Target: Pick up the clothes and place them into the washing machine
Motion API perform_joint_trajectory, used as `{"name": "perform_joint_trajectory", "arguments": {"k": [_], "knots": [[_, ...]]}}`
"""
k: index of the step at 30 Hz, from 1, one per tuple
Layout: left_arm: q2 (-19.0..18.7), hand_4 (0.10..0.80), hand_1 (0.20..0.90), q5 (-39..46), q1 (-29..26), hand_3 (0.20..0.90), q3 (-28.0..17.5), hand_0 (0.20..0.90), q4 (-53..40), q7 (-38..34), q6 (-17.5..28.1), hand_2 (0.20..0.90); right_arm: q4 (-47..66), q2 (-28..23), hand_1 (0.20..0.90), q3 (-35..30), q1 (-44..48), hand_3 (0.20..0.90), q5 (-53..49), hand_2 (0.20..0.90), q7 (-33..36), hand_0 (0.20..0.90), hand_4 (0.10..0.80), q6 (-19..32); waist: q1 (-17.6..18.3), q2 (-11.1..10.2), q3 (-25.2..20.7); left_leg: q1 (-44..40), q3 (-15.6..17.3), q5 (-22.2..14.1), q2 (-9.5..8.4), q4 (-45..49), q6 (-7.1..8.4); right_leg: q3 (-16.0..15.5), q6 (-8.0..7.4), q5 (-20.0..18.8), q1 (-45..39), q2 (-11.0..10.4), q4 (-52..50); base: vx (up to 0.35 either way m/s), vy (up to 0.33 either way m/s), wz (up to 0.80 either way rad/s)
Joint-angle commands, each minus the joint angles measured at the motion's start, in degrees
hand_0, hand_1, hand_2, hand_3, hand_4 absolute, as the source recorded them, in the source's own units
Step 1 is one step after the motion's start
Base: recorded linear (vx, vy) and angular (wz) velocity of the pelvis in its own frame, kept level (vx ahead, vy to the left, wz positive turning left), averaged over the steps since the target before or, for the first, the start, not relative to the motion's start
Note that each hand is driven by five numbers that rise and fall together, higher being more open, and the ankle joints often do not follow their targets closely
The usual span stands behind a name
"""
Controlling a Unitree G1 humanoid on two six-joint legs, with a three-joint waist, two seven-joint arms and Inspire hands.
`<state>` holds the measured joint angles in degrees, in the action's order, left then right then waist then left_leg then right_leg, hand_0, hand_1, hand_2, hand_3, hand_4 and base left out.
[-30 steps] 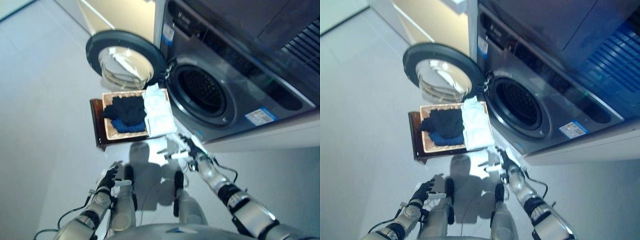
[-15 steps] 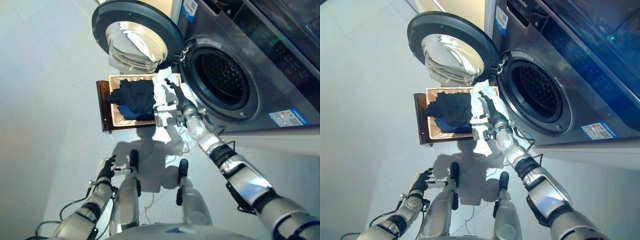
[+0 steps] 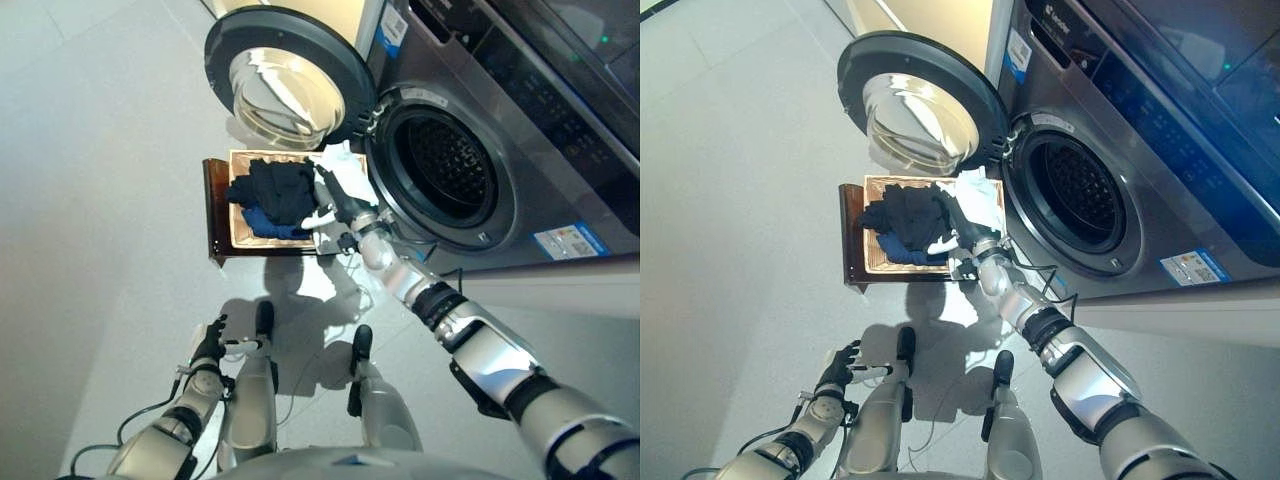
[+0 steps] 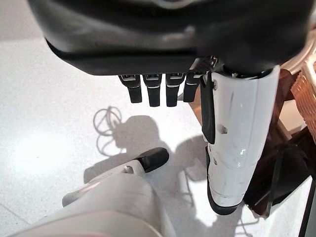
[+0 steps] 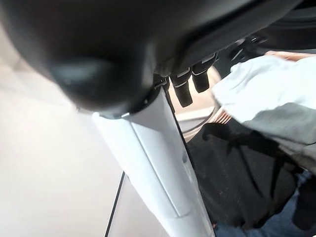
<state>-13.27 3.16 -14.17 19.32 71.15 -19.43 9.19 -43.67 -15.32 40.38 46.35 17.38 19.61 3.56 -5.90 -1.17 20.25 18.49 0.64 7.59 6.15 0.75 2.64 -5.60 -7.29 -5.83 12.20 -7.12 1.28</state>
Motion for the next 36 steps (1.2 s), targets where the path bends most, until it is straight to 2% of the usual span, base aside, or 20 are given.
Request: {"name": "perform_joint_trajectory", "arguments": {"k": [1, 5, 6, 7, 12, 24, 30, 36], "knots": [[-0.7, 0.8, 0.9, 0.1, -0.5, 0.9, 0.8, 0.9, 2.6, -2.6, 0.7, 0.9, 1.7, 0.9, 0.9, -0.3, 8.7, 0.9, 4.7, 0.9, 0.3, 0.9, 0.8, 1.6, -1.3, -0.7, -2.5, 0.0, -1.3, 0.5, 0.72, -1.6, 2.94, 2.5, -1.28, 7.9, 0.3, -1.9, -8.9, -0.034, -0.014, 0.0], [-1.4, 0.8, 0.9, 0.1, -0.8, 0.9, 0.5, 0.9, 2.3, -2.4, 0.8, 0.9, -3.1, -0.6, 0.9, 4.0, 12.3, 0.9, 15.1, 0.9, 0.0, 0.9, 0.8, -0.9, -2.3, -1.4, -1.8, 0.6, -2.6, 1.1, 0.56, -2.3, 3.03, 1.4, -1.3, 7.7, 0.0, -1.7, -8.7, -0.009, -0.01, 0.07], [-1.3, 0.8, 0.9, 0.1, -0.8, 0.9, 0.5, 0.9, 2.4, -2.4, 0.8, 0.9, -3.1, -0.6, 0.9, 4.0, 12.3, 0.9, 15.1, 0.9, 0.0, 0.9, 0.8, -0.9, -2.2, -1.4, -1.8, 0.6, -2.6, 1.2, 0.56, -2.4, 3.03, 1.4, -1.3, 7.7, 0.0, -1.7, -8.7, 0.004, -0.017, 0.19], [-1.4, 0.8, 0.9, 0.0, -1.1, 0.9, 0.7, 0.9, 2.3, -2.1, 0.8, 0.9, -5.7, -1.8, 0.9, 6.6, 14.1, 0.9, 22.3, 0.9, 0.5, 0.9, 0.8, -2.4, -2.7, -1.6, -1.4, 0.9, -3.3, 1.5, 0.51, -2.7, 3.09, 1.0, -1.31, 7.7, 0.0, -1.6, -8.5, 0.003, -0.013, 0.17], [-1.5, 0.8, 0.9, 1.1, -2.5, 0.9, 1.3, 0.9, 3.0, -2.2, 0.9, 0.9, -13.8, -0.9, 0.9, 10.6, 18.5, 0.9, 32.5, 0.9, 1.8, 0.9, 0.8, -6.3, -3.9, -2.0, -0.3, 2.1, -4.5, 2.0, 0.17, -2.7, 3.24, -0.1, -1.19, 7.6, -0.3, -1.6, -8.1, 0.007, -0.013, 0.17], [-1.0, 0.8, 0.9, 4.5, -4.2, 0.9, 2.9, 0.9, 2.7, -1.9, 0.9, 0.9, -23.0, 0.6, 0.9, 13.2, 23.5, 0.9, 36.4, 0.9, 2.1, 0.9, 0.8, -10.3, -5.6, -1.9, 1.4, 4.7, -7.0, 3.0, -1.05, -3.0, 3.14, -2.0, -0.96, 6.8, -0.6, -2.0, -6.7, 0.016, 0.006, 0.14], [-0.7, 0.8, 0.9, 4.9, -4.8, 0.9, 3.3, 0.9, 2.5, -2.3, 0.9, 0.9, -22.4, 0.3, 0.9, 11.6, 25.3, 0.9, 33.8, 0.9, 3.6, 0.9, 0.8, -10.6, -5.9, -1.8, 1.5, 5.6, -7.6, 3.1, -1.87, -2.8, 3.04, -2.4, -0.92, 6.6, -0.9, -2.3, -6.0, 0.025, 0.008, 0.08], [-0.5, 0.8, 0.9, 4.6, -5.0, 0.9, 3.2, 0.9, 2.7, -2.9, 0.7, 0.9, -19.8, 1.4, 0.9, 10.4, 26.5, 0.9, 31.7, 0.9, 5.0, 0.9, 0.8, -10.4, -5.7, -1.9, 0.8, 5.3, -7.4, 2.9, -1.88, -2.6, 2.91, -2.2, -0.72, 7.0, -1.4, -2.3, -5.9, 0.004, 0.003, 0.02]]}}
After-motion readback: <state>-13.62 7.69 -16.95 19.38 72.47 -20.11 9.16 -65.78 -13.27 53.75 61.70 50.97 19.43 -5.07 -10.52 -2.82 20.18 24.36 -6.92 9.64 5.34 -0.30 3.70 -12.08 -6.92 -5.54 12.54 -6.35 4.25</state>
